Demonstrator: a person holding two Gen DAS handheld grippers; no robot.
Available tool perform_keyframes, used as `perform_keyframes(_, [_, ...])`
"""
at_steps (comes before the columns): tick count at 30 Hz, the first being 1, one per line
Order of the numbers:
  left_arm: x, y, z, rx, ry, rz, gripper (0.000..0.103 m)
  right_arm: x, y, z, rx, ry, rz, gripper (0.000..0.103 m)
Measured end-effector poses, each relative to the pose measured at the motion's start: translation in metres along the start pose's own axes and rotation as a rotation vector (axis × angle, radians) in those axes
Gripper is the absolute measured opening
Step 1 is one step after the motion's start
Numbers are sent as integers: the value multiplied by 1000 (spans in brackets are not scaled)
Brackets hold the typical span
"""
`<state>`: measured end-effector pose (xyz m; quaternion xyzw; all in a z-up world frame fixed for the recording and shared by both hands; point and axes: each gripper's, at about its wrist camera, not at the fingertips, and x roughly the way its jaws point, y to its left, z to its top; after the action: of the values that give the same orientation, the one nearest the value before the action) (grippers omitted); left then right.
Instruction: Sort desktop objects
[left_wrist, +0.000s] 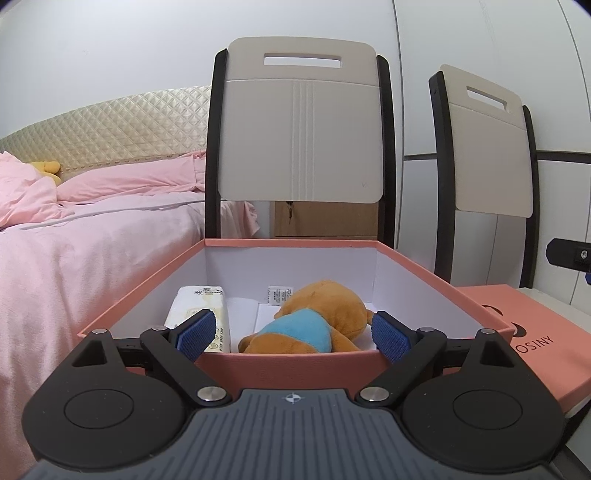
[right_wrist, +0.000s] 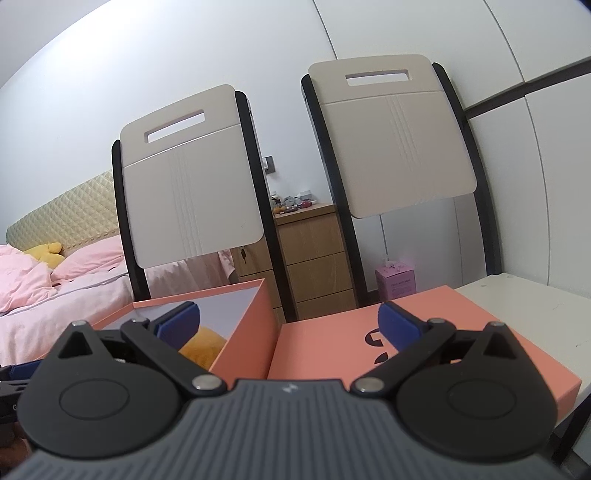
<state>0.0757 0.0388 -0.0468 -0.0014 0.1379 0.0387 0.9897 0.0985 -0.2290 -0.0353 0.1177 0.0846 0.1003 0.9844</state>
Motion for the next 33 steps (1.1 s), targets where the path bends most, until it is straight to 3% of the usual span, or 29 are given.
perform_keyframes(12, [-6, -12, 2, 15, -14, 16, 93, -7, -15, 6, -99, -22, -38, 103])
perform_keyframes(16, [-8, -18, 1, 2, -2, 45, 93, -5, -37, 11, -37, -12, -41, 103])
perform_keyframes(23, [-41, -20, -8, -24, 62, 117, 93, -33, -37, 13, -15, -19, 38, 103])
perform_keyframes(27, [-65, -21, -11, -19, 75, 134, 93, -63, -33, 16, -9, -66, 71, 103])
perform_keyframes(33, [-87, -23, -7, -23, 69, 93, 93, -87, -23, 24, 40, -88, 84, 103])
